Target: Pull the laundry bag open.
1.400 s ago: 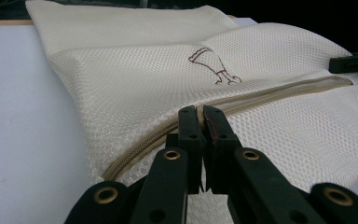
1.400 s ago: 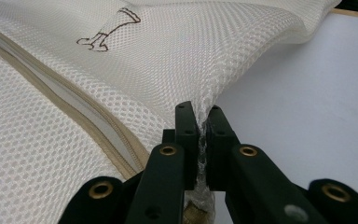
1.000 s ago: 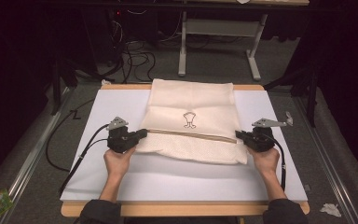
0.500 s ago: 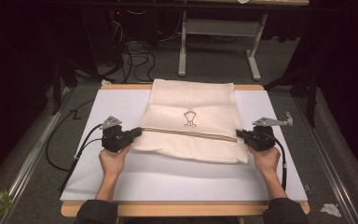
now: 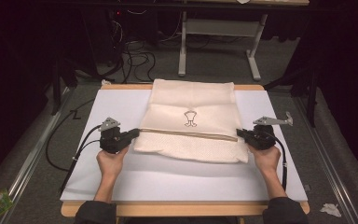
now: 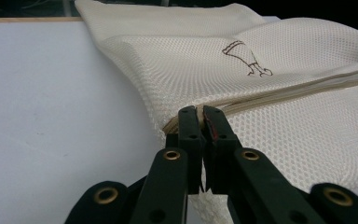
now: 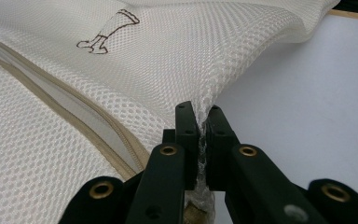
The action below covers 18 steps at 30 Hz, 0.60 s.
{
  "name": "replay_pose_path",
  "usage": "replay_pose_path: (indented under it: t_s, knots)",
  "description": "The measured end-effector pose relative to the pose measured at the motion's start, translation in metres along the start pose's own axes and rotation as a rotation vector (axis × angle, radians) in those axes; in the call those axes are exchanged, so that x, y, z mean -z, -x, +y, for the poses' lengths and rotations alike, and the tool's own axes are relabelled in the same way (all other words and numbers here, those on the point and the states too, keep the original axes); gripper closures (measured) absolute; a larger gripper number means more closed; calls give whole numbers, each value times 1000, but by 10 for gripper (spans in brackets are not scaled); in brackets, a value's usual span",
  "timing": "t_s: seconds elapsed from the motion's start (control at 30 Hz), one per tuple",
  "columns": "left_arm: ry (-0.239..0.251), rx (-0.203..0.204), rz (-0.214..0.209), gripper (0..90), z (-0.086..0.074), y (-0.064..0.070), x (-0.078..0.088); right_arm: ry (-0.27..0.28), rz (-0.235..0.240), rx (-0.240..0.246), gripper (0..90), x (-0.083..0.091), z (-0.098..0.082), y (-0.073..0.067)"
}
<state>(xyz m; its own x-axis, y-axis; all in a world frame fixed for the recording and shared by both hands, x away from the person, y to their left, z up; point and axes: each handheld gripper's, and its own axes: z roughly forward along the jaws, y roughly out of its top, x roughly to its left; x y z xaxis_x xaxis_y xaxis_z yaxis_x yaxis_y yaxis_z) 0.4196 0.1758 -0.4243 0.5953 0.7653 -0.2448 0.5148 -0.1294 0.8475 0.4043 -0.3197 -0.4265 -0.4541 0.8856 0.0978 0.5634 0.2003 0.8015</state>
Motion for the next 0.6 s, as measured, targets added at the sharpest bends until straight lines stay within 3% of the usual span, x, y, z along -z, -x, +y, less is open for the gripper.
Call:
replay_pose_path:
  t_s: [0.13,0.6]
  knots:
    - [-5,-25,19,870,-2,1,1,-2,-7,2,875,1,2,-1]
    - [-33,-25,32,871,-4,1,4,3,-15,4,878,3,3,2]
